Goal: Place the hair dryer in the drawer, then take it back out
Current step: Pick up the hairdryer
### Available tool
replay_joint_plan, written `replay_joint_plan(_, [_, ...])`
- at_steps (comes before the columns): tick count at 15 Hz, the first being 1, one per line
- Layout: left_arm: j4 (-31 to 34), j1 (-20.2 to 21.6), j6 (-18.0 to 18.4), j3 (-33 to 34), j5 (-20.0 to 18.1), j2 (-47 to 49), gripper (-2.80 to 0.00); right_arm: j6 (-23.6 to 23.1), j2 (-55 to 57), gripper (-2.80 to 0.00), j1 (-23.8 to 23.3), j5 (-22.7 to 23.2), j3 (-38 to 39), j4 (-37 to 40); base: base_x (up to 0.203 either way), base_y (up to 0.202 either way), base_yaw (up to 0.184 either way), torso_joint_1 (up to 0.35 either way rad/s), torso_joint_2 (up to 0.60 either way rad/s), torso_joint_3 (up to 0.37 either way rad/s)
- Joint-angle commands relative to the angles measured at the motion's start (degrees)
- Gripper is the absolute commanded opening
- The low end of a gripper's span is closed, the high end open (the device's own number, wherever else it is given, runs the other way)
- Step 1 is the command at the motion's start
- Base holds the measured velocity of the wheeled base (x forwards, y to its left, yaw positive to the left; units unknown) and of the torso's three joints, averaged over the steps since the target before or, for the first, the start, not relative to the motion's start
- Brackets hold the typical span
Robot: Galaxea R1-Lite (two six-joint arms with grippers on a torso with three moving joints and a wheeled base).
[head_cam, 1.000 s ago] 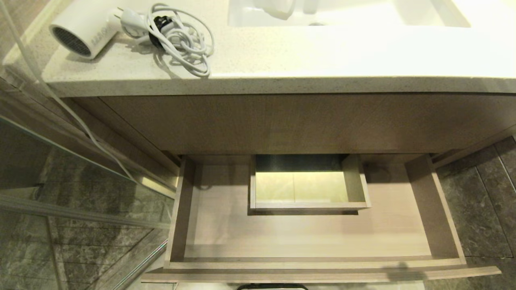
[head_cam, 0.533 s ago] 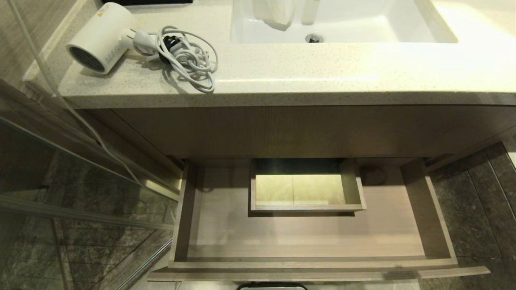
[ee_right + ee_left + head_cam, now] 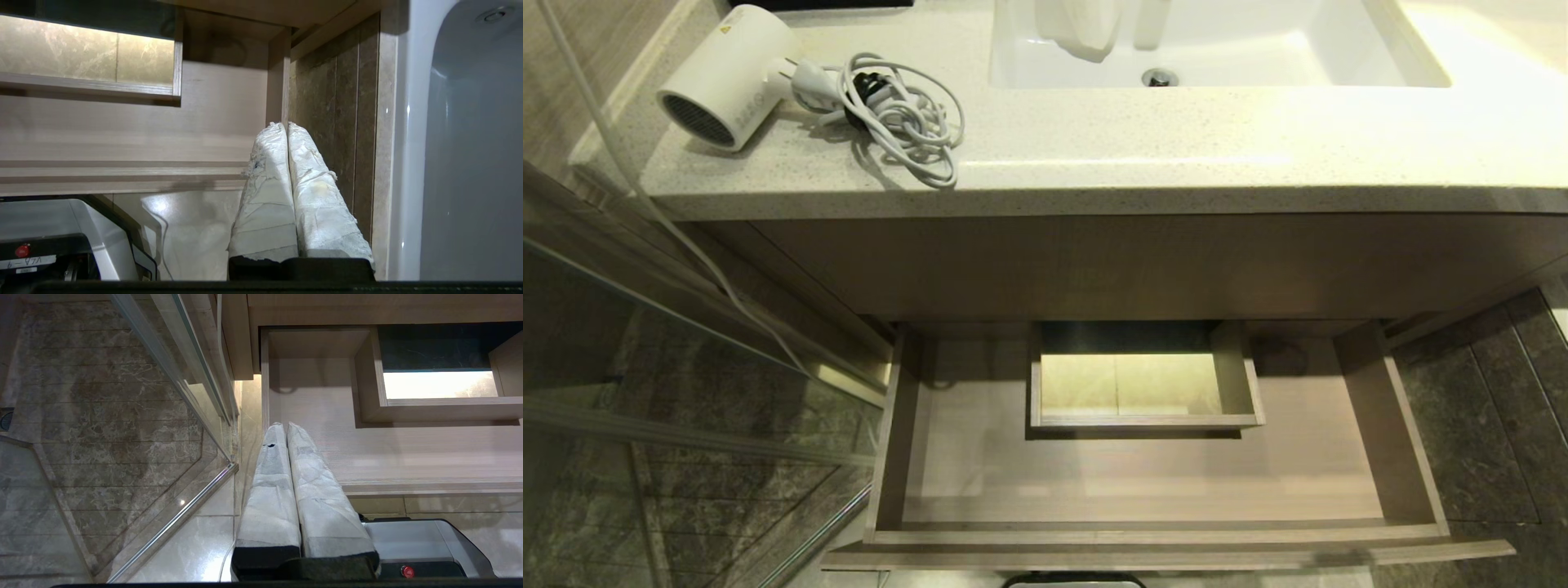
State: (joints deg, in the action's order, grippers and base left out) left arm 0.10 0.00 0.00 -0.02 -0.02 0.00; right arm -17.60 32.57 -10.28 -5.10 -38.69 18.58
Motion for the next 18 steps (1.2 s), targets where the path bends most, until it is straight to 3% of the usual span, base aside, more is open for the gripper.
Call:
replay_joint_plan(1, [-0.01, 0.00, 0.00, 0.02, 0.02, 0.00, -2.80, -0.08, -0.23, -2.80, -0.01, -0.10, 0.02, 0.47, 0.000, 0.000, 0.000, 0.000, 0.00, 0.000])
replay_joint_plan(18, [-0.01, 0.00, 0.00, 0.02, 0.02, 0.00, -2.80, -0.06, -0.93, -2.80, -0.97, 0.00, -2.68, 3.22, 0.000, 0.000, 0.000, 0.000, 0.00, 0.000])
